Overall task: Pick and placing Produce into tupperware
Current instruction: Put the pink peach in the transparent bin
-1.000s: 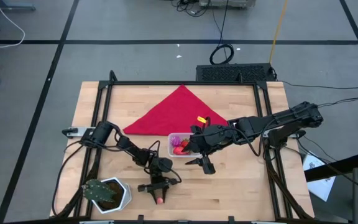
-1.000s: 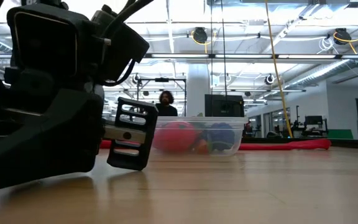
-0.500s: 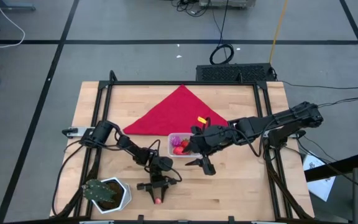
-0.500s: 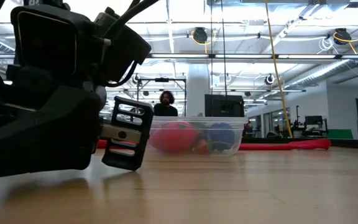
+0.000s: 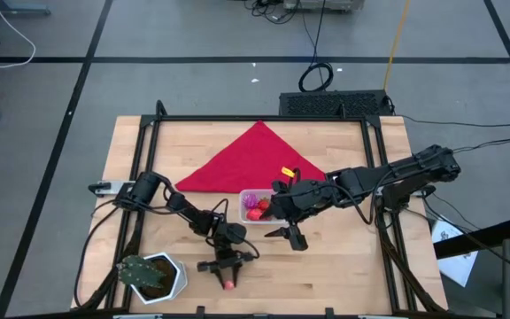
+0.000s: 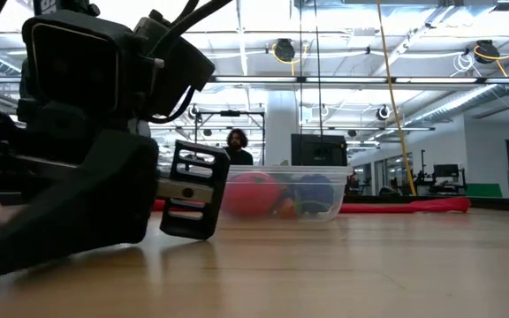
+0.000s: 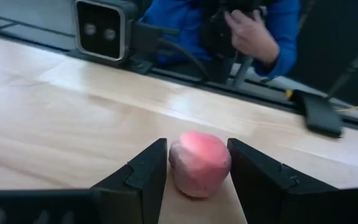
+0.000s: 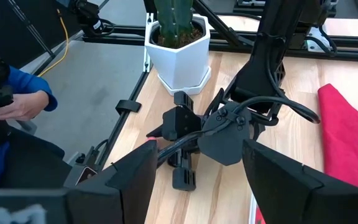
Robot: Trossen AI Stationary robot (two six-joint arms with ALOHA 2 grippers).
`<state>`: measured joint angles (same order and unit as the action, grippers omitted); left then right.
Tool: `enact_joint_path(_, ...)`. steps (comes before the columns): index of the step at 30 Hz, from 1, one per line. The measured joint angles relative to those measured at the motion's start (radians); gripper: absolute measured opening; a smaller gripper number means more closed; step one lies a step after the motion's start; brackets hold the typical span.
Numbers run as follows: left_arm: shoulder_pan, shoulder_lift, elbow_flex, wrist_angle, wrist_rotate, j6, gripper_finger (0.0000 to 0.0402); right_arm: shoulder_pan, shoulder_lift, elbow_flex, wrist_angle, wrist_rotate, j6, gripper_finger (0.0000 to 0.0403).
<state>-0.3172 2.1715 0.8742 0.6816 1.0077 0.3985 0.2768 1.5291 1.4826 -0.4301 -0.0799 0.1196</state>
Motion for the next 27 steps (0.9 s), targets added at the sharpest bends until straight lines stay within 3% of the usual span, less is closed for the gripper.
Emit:
enact_joint_path(15,0.000,-0.002,0.000,0.002,-0.065,-0.005,0.0170,0.000,0.000,0.000,0.000,0.000,0.000,0.0228)
enact_joint_path(23,0.000,-0.002,0.000,0.001,-0.050,-0.003,0.0108,0.000,0.000,0.000,0.000,0.000,0.000,0.0228)
enact_joint_path(27,0.003,-0.002,0.000,-0.001,-0.028,-0.012,0.0102,0.000,0.000,0.000,0.000,0.000,0.000,0.0228)
